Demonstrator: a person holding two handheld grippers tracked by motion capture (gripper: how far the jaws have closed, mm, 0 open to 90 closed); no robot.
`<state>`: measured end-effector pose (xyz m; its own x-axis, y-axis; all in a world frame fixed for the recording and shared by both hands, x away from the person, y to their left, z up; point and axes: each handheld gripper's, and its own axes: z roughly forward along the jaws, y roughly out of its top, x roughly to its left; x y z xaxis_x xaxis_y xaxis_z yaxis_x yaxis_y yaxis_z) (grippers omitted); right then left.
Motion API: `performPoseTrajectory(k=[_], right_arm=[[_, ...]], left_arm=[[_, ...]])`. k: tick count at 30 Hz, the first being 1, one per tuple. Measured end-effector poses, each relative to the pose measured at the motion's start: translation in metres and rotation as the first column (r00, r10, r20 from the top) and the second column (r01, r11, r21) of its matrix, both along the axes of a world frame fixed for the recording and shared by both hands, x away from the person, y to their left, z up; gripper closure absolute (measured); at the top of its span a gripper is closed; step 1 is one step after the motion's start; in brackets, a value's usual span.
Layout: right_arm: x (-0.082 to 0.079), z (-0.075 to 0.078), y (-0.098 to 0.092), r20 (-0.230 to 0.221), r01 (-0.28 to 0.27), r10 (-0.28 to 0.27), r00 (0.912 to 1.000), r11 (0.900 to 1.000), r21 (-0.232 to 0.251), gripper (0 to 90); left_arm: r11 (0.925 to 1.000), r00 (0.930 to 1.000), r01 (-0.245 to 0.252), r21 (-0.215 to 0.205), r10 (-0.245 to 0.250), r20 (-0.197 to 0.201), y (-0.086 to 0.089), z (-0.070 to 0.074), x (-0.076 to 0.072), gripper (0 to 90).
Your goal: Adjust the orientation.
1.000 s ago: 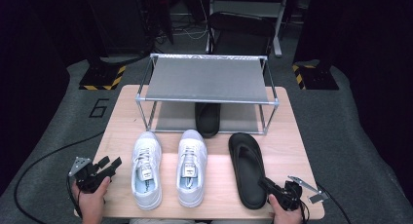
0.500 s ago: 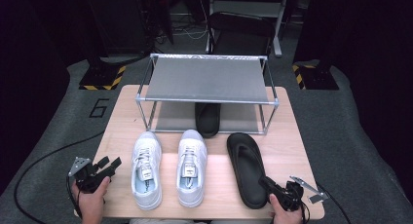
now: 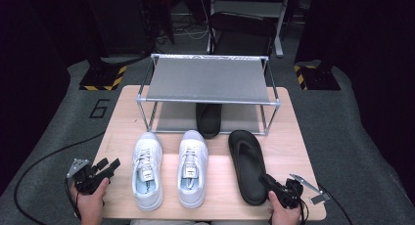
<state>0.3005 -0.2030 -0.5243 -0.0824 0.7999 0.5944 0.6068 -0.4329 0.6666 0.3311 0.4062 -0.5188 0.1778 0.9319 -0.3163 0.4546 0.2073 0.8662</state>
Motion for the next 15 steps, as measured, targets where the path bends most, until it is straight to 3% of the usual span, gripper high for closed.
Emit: performPoseTrajectory(k=[9,15], right_arm=[[0.007,0.009,0.003,0.031,-0.006,0.007,0.9995,1.000,-0.011,65.5],[0.019,0.011,0.006,0.040,0.013,-0.013,0.9991,1.000,0.008,65.5]], left_arm=[[1.0000,1.0000,-0.003,0.003,0.003,0.004,-0.002,0.001,-0.002,39.9],[1.0000,1.0000,0.003,0.004,-0.003,-0.004,-0.002,0.001,0.000,39.9]])
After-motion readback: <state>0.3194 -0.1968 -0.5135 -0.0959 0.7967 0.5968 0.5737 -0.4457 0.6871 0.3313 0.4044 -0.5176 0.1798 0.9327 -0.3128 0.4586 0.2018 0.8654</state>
